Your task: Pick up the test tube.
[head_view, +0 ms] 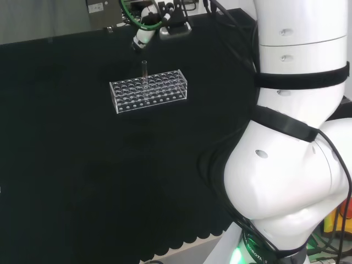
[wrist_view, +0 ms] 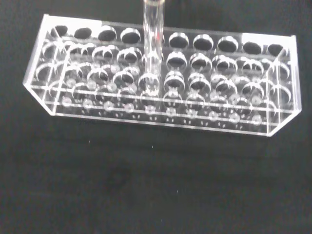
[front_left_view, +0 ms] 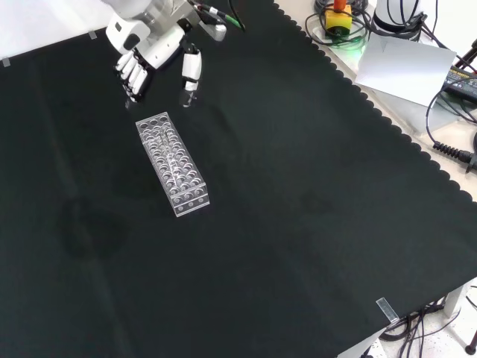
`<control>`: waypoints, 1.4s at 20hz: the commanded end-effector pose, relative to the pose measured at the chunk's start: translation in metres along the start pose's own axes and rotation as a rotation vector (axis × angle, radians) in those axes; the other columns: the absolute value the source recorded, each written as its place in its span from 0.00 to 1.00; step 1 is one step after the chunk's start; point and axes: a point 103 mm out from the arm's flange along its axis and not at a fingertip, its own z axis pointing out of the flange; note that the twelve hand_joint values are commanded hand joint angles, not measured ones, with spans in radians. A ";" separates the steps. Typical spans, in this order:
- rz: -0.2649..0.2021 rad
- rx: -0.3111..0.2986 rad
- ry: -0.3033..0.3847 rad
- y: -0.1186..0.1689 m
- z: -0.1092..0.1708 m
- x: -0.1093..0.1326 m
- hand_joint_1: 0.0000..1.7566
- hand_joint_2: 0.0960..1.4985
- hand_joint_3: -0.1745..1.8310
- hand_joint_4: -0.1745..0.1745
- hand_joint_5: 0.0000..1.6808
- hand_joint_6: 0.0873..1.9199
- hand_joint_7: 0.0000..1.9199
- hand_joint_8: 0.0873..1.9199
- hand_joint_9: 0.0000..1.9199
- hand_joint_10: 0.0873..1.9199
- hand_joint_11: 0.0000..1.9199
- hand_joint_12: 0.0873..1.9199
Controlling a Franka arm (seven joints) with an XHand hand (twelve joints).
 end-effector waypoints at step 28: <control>-0.013 0.086 -0.006 0.048 0.049 0.016 0.46 0.55 0.19 0.15 0.34 0.15 0.43 0.41 0.29 0.37 0.02 0.80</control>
